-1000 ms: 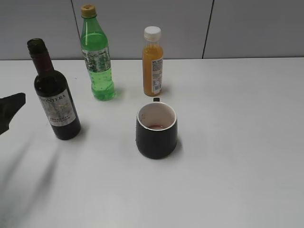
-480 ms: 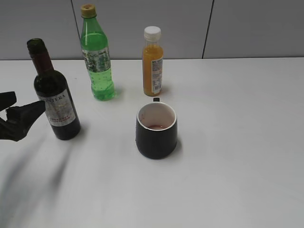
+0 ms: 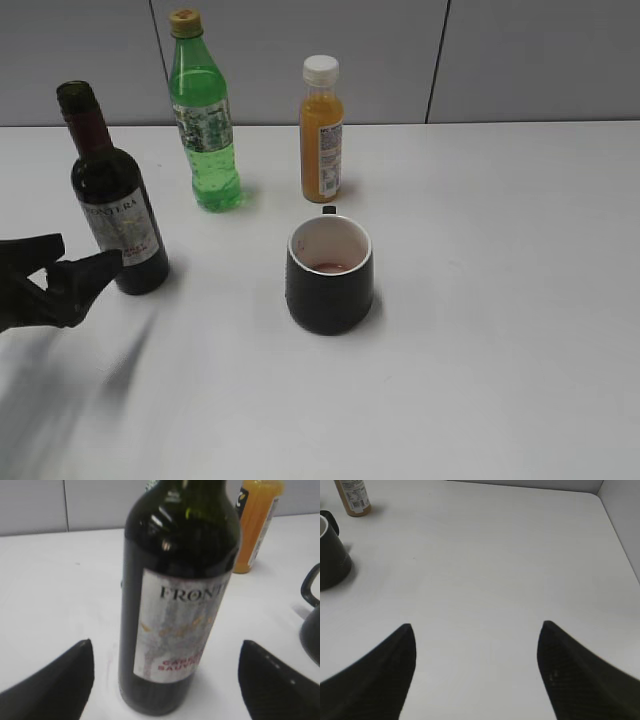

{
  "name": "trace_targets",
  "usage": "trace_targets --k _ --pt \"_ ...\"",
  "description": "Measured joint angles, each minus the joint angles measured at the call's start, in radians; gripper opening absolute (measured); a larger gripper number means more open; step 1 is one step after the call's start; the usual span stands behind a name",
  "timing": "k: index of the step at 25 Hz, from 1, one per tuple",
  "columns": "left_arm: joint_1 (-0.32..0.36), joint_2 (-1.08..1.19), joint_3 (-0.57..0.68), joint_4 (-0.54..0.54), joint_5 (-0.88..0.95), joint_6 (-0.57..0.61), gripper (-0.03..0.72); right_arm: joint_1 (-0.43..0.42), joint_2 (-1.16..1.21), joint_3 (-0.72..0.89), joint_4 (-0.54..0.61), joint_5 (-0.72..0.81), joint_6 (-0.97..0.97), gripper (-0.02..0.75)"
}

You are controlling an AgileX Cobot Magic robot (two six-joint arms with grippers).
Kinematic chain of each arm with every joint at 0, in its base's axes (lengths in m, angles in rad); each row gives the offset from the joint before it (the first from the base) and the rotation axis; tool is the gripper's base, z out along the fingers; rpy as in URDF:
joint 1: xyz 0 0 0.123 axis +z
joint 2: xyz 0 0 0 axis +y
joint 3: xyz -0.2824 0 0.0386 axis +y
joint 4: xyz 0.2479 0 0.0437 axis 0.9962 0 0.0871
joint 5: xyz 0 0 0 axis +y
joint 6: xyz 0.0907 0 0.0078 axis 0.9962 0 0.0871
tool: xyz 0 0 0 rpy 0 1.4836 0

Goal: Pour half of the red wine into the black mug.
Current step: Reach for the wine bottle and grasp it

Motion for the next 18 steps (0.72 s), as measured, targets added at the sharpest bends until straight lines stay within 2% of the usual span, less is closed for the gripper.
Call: trace_targets --k 13,18 --pt "0.000 0.096 -0.087 0.025 -0.004 0.038 0.692 0.000 0.000 0.000 0.000 0.000 0.000 0.573" --pt "0.000 0.106 -0.137 0.068 -0.006 0.038 0.692 0.000 0.000 0.000 0.000 0.000 0.000 0.573"
